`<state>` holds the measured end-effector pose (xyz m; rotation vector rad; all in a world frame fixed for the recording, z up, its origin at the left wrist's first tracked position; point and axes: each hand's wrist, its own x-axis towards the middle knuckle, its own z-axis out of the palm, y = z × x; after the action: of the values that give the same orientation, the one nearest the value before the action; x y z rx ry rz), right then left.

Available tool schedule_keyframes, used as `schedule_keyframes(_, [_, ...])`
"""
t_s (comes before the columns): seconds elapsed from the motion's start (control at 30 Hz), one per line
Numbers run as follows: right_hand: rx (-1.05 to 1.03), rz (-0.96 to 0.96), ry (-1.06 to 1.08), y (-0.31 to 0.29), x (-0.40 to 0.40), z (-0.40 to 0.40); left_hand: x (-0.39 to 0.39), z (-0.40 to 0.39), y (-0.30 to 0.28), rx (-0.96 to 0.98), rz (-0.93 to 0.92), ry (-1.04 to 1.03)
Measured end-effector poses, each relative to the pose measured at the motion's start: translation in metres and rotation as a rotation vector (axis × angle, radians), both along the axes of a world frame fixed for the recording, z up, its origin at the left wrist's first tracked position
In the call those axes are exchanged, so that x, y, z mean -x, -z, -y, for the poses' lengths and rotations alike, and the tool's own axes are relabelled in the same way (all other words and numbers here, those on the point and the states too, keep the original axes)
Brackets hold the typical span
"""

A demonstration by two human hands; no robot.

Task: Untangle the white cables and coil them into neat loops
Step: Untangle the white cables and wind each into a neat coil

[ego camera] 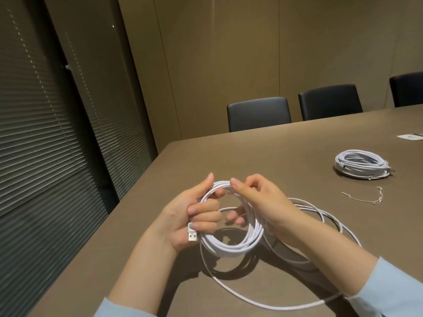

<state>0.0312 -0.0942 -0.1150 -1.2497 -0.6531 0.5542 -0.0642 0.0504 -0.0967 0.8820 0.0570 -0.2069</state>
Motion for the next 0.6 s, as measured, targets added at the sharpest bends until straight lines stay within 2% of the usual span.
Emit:
schedule_keyframes(0.1, [0.06, -0.026, -0.09, -0.001, -0.001, 0.001, 0.0, 0.001, 0.0, -0.036, -0.011, -0.061])
schedule_keyframes(0.17, [0.025, -0.054, -0.127, 0.0, -0.004, 0.001, 0.0, 0.004, 0.002, -0.089, -0.02, -0.117])
schedule_keyframes(0.4, [-0.178, -0.127, 0.038, 0.003, -0.014, 0.0, -0.006, 0.02, 0.007, -0.155, -0.043, -0.33])
schedule_keyframes(0.5, [-0.193, -0.173, 0.083, 0.001, -0.018, 0.003, -0.006, 0.025, 0.007, -0.21, -0.02, -0.332])
schedule_keyframes(0.6, [-0.152, -0.146, 0.1, 0.002, -0.019, 0.003, -0.006, 0.028, 0.006, -0.172, 0.003, -0.32])
